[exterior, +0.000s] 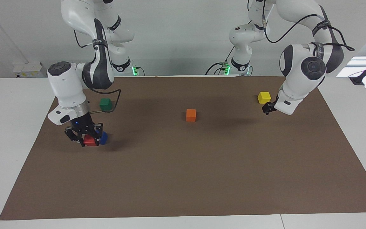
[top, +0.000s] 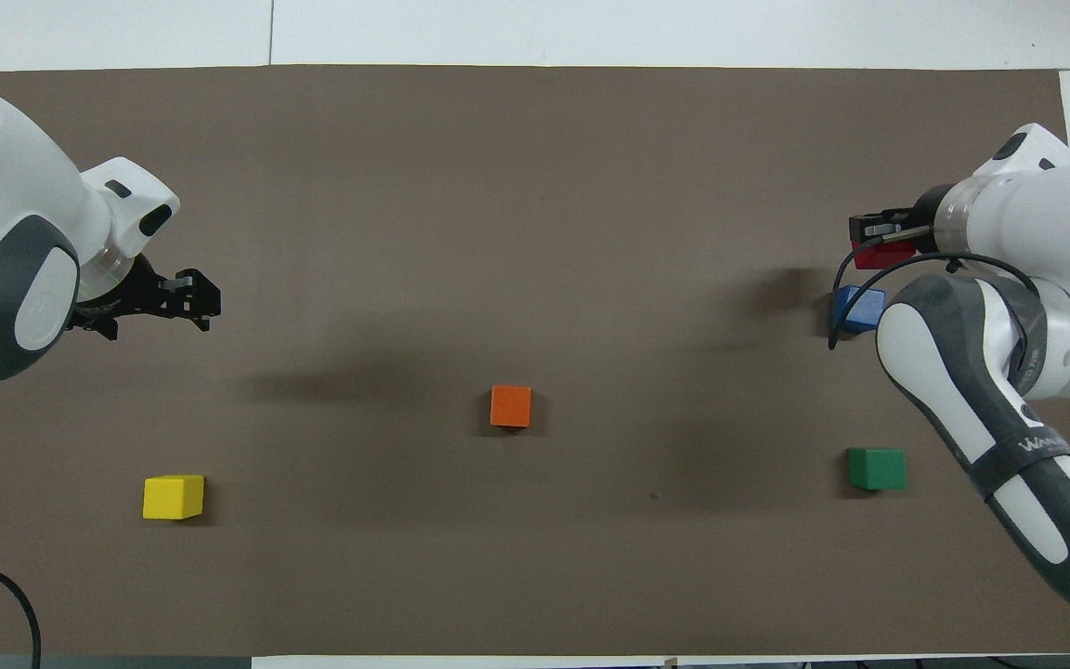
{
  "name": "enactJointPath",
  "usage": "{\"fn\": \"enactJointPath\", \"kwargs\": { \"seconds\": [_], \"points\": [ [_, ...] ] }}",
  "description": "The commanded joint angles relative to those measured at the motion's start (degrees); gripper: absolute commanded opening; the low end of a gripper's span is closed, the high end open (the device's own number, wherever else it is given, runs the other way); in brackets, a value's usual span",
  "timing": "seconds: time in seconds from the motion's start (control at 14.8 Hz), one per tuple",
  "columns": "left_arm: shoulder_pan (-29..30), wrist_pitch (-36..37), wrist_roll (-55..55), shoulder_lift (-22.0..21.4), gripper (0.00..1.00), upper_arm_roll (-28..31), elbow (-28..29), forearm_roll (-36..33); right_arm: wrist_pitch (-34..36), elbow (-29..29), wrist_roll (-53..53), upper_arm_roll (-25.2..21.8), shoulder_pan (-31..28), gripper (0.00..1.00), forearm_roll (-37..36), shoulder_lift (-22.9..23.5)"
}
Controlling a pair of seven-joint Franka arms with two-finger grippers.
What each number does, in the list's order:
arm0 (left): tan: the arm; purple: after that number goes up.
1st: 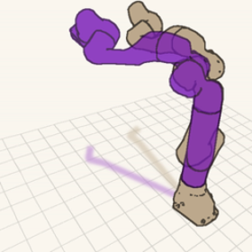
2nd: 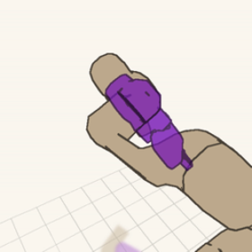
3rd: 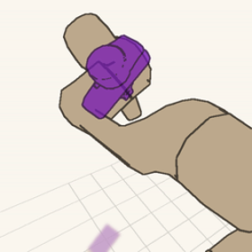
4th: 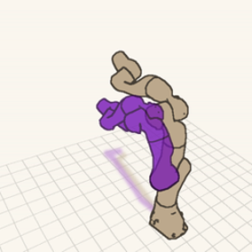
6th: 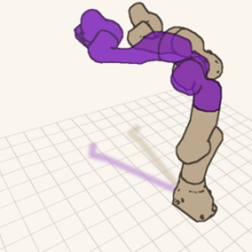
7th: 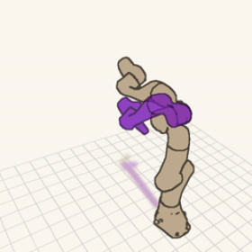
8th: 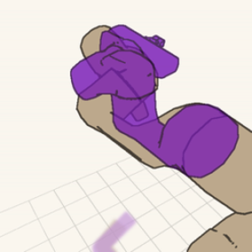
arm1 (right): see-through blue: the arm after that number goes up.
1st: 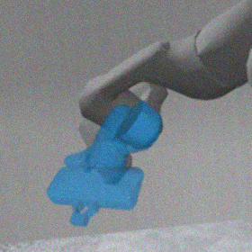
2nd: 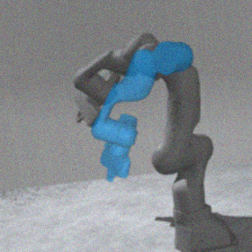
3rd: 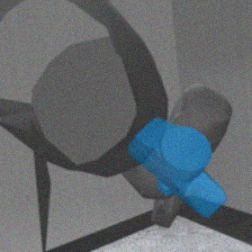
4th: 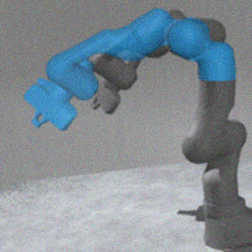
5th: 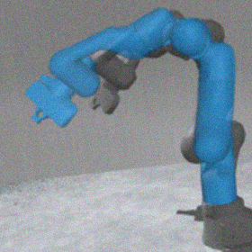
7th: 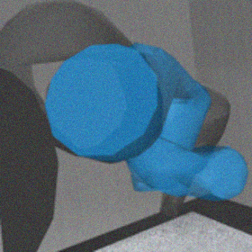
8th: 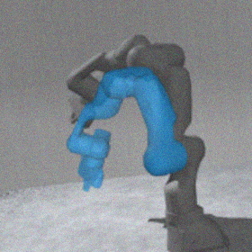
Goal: Transfer red block to right arm and stack on blue block
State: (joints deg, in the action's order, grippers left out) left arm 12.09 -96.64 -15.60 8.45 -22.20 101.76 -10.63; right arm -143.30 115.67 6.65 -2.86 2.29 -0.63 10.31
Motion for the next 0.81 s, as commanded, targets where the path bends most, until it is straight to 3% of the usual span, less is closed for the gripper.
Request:
{"fn": "enactJointPath", "kwargs": {
  "seconds": [0.0,0.2,0.27,0.4,0.61,0.74],
  "points": [
    [-1.9,-1.3,2.9,-6.7,1.0,3.1,3.2,0.2,-2.9,5.7,-3.8,0.0,0.9,0.0,-3.3,-3.4],
    [-4.9,-4.7,8.5,-14.1,1.0,9.4,10.0,6.3,-4.4,7.4,-5.4,0.0,0.9,0.0,-4.2,-3.8],
    [-6.8,-7.2,11.8,-14.0,1.0,12.8,10.6,7.3,-4.7,8.2,-7.0,0.0,0.9,0.0,-5.7,-4.2],
    [-8.7,-10.1,12.8,-12.1,1.0,13.9,9.0,7.5,-8.0,10.8,-11.5,0.0,0.3,0.0,-10.2,-5.0],
    [-8.6,-1.6,13.0,-3.7,1.0,13.9,-4.2,8.4,-14.1,15.9,-13.2,0.0,0.2,0.0,-11.1,-6.8],
    [-8.9,-1.4,12.8,-4.2,1.0,14.3,-3.8,10.5,-14.2,17.0,-13.5,0.0,0.2,0.0,-11.1,-7.6]
  ]
}}
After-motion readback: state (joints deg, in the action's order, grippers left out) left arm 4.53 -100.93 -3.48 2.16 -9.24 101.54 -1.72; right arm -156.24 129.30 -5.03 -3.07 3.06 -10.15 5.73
